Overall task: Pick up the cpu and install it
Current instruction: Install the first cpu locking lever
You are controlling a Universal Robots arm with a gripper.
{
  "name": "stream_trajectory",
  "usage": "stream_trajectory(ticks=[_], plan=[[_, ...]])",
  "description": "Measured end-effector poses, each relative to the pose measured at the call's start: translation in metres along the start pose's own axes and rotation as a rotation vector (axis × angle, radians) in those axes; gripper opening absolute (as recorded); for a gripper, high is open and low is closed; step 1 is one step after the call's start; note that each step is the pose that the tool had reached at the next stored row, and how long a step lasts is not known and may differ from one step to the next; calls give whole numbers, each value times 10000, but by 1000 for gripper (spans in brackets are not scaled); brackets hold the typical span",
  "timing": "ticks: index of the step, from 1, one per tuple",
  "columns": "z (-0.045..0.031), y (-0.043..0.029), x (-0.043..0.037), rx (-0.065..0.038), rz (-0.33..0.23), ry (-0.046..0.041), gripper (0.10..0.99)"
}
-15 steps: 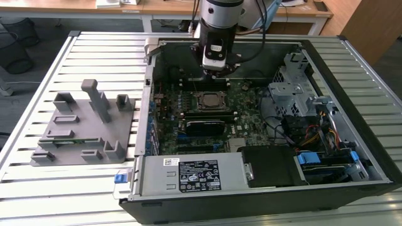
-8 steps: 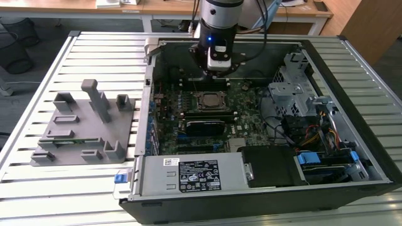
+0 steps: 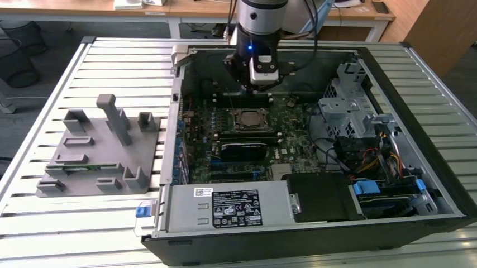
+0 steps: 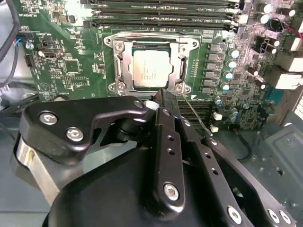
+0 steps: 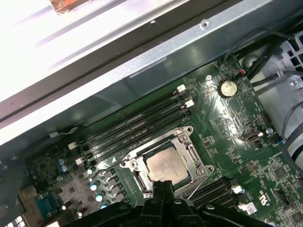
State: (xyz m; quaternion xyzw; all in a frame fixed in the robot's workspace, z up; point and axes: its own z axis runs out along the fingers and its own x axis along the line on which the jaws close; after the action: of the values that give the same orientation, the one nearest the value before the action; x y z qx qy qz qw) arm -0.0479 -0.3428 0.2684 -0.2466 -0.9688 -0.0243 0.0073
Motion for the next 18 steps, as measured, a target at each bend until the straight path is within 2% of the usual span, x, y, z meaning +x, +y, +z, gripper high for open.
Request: stream_trajectory(ticks=[2, 4, 18], plan=[[2, -12, 21, -30, -21, -36, 106], [5, -16, 30, -28, -170, -33, 106], [40, -18, 30, 35, -2743, 83, 106]])
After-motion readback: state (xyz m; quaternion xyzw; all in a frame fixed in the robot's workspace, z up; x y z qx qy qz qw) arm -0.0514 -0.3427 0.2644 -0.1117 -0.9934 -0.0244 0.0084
